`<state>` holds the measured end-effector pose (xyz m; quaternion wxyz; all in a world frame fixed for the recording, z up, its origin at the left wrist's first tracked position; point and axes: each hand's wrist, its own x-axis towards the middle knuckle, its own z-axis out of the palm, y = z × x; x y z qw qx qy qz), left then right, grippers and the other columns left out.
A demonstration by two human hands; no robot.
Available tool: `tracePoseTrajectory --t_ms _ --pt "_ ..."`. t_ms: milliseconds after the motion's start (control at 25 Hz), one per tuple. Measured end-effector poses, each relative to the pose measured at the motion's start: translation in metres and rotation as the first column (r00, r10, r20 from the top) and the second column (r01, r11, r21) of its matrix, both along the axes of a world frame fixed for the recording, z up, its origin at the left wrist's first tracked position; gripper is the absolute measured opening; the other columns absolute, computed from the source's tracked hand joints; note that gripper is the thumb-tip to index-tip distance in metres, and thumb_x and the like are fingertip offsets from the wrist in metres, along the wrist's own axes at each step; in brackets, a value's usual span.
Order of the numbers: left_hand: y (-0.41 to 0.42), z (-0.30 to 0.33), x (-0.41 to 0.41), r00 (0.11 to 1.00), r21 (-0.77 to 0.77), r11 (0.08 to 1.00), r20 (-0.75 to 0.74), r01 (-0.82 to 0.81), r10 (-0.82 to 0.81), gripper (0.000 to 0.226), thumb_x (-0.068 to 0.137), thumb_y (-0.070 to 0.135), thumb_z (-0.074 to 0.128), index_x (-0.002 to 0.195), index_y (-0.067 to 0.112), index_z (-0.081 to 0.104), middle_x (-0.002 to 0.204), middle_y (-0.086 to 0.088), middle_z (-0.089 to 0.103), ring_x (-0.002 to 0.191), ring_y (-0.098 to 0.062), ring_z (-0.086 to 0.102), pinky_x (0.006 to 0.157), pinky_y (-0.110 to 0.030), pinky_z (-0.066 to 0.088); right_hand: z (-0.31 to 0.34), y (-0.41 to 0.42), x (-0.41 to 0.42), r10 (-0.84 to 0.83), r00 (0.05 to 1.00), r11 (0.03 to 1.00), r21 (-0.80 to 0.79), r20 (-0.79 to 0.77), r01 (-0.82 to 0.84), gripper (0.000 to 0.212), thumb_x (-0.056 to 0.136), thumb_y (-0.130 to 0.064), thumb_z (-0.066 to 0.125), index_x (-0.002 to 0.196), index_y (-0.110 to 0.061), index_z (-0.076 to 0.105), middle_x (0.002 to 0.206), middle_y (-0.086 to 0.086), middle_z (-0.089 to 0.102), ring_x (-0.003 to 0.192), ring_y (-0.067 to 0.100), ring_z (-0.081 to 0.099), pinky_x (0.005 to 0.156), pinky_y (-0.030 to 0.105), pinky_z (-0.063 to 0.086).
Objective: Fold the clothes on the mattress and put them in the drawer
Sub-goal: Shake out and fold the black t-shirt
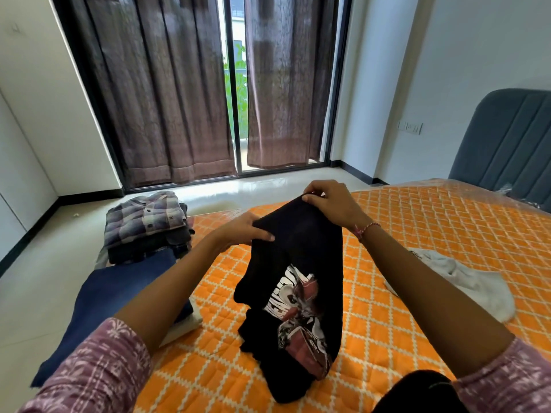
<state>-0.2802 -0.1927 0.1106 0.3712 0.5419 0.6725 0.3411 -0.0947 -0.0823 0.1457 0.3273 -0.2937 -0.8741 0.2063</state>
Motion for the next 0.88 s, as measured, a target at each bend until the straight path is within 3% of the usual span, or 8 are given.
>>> tracePoseTrajectory --t_ms 120,200,280,400,560,680,760,880 --pt "0.001 -0.016 -0.001 0.910 0.174 0.949 0.371 -0.262 0.183 0.023 0.090 0.008 0.061 0.112 0.006 0.066 0.089 0.001 0.069 0.080 -0.011 0.066 0.060 -0.019 0.051 -0.010 0.009 0.011 -0.140 0.988 0.982 -0.140 -0.071 0.129 0.013 0.088 -0.016 0.063 0.087 -0.006 0.070 0.088 0.004 0.066 0.082 0.013 0.055 0.072 0.018 0.034" --pt "0.006 -0.011 0.006 0.909 0.210 0.947 0.390 -0.245 0.148 0.026 0.092 0.010 0.059 0.117 0.006 0.064 0.094 -0.003 0.071 0.079 -0.010 0.068 0.063 -0.020 0.053 -0.006 0.011 0.017 -0.085 0.994 0.959 -0.266 0.067 0.100 0.008 0.084 -0.016 0.066 0.079 -0.011 0.067 0.082 0.003 0.065 0.081 0.015 0.056 0.072 0.025 0.040" --pt "0.013 0.000 0.016 0.951 0.219 0.970 0.308 -0.101 0.030 0.023 0.093 0.011 0.058 0.114 0.010 0.065 0.103 -0.009 0.070 0.091 -0.019 0.068 0.078 -0.029 0.056 0.000 0.000 0.016 0.081 0.985 0.922 -0.387 0.151 -0.016 0.008 0.083 -0.016 0.069 0.087 -0.012 0.063 0.084 0.001 0.062 0.083 0.016 0.058 0.070 0.024 0.044" --pt "0.019 0.014 0.029 0.985 0.247 0.969 0.155 0.034 -0.074 0.018 0.092 0.014 0.060 0.107 0.011 0.068 0.100 -0.013 0.070 0.090 -0.021 0.068 0.085 -0.034 0.053 0.002 -0.012 0.007 0.233 0.972 0.859 -0.475 0.027 -0.193 0.029 0.087 -0.014 0.066 0.111 0.001 0.059 0.102 0.014 0.065 0.093 0.019 0.062 0.081 0.028 0.051" --pt "0.012 -0.001 0.029 0.966 0.176 0.977 0.203 0.122 -0.157 0.030 0.087 0.011 0.066 0.115 0.018 0.061 0.097 0.005 0.070 0.089 -0.007 0.067 0.076 -0.022 0.052 -0.002 -0.005 -0.002 0.097 0.990 0.983 -0.168 0.106 -0.079 0.017 0.088 -0.014 0.062 0.093 0.002 0.067 0.094 0.019 0.066 0.091 0.030 0.061 0.084 0.042 0.047" --pt "0.006 -0.050 0.017 0.913 -0.129 0.949 -0.263 0.287 -0.311 0.032 0.082 0.007 0.071 0.112 0.010 0.060 0.102 -0.001 0.064 0.102 -0.021 0.062 0.080 -0.023 0.045 0.000 0.003 0.000 -0.017 0.997 0.997 -0.078 0.070 0.022 0.018 0.090 -0.013 0.059 0.092 0.002 0.067 0.093 0.017 0.066 0.086 0.023 0.058 0.070 0.029 0.038" --pt "0.000 -0.078 0.002 0.935 -0.069 0.987 -0.318 0.144 -0.159 0.004 0.081 0.012 0.066 0.084 0.013 0.064 0.080 -0.003 0.061 0.086 -0.025 0.062 0.067 -0.026 0.039 0.003 0.012 0.009 -0.091 0.996 0.991 -0.096 0.006 0.091 0.017 0.090 -0.014 0.059 0.093 0.000 0.068 0.093 0.015 0.066 0.087 0.021 0.057 0.072 0.027 0.036" --pt "-0.005 -0.070 -0.014 0.967 0.156 0.957 0.117 -0.244 0.227 0.013 0.084 0.006 0.058 0.085 0.015 0.069 0.068 0.005 0.064 0.062 -0.006 0.060 0.061 -0.018 0.043 0.009 0.030 0.033 -0.159 0.982 0.963 -0.236 -0.100 0.132 0.013 0.086 -0.017 0.066 0.089 -0.005 0.071 0.085 0.011 0.066 0.083 0.020 0.060 0.076 0.032 0.045"
